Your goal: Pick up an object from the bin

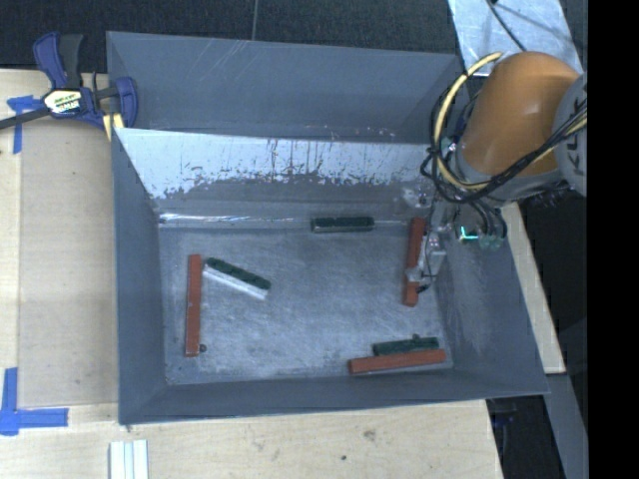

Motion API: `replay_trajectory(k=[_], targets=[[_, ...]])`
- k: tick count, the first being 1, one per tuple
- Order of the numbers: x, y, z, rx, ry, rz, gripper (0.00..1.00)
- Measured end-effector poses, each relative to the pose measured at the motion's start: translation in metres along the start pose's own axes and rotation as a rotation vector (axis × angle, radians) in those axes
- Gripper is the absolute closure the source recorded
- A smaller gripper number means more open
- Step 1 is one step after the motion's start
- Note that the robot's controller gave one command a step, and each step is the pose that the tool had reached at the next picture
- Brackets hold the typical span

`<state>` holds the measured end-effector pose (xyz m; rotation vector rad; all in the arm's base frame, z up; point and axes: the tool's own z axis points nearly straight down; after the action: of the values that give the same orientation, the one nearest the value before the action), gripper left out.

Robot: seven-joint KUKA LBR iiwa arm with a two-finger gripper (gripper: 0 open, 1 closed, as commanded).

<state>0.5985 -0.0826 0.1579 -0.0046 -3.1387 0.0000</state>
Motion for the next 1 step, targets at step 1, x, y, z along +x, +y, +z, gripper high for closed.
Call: replay_trajectory(k=[1], targets=[[-0.0202,-0.0649,0.0876,-0.005,-0.006,-0.477,0.00]])
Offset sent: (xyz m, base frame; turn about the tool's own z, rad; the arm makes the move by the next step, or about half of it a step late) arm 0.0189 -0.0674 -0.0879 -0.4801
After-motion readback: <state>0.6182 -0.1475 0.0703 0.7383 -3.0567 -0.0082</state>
